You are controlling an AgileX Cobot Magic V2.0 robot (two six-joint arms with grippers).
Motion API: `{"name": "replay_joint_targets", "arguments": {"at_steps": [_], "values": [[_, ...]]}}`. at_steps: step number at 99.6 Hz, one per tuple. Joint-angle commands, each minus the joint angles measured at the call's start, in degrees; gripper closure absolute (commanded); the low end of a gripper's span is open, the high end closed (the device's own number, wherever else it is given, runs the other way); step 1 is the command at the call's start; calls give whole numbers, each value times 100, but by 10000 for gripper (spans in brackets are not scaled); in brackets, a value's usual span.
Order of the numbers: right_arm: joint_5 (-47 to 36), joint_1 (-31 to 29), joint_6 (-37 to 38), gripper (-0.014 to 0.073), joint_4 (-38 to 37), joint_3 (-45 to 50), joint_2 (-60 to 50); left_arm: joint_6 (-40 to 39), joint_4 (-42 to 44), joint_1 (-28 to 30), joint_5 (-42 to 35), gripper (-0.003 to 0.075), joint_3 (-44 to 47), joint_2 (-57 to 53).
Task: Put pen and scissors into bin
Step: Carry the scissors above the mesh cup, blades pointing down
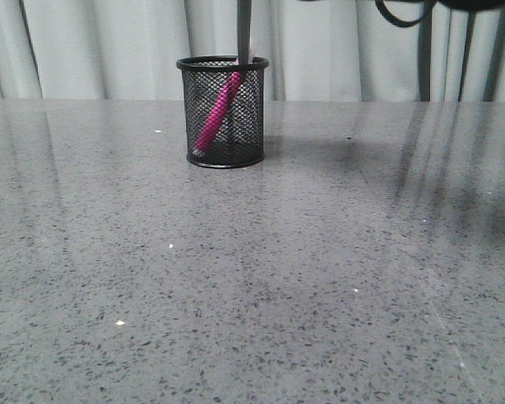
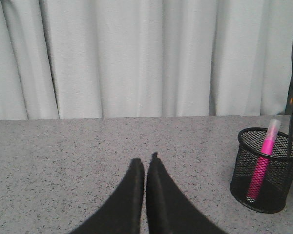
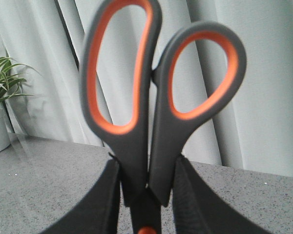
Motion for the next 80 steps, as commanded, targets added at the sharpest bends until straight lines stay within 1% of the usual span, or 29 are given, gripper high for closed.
{"name": "replay_joint_targets", "arguments": {"at_steps": [1,8,20,50,60,80], "values": [[-768,-9,-15,669,-60,-20,-192,-48,-21,10,-364,742,-164,-6],[-768,-9,-15,669,-60,28,-116,-48,-21,10,-364,742,-164,-6],[-1054,-9,-15,669,-60,81,-18,-48,-21,10,-364,742,-164,-6],[-1069,-9,-15,669,-60,293,46,-48,-21,10,-364,742,-164,-6],[-1229,-9,-15,669,-60,369,82,-48,-21,10,-364,742,-164,-6],[-1187,-9,-15,669,-60,441,91,-48,-21,10,-364,742,-164,5]]}}
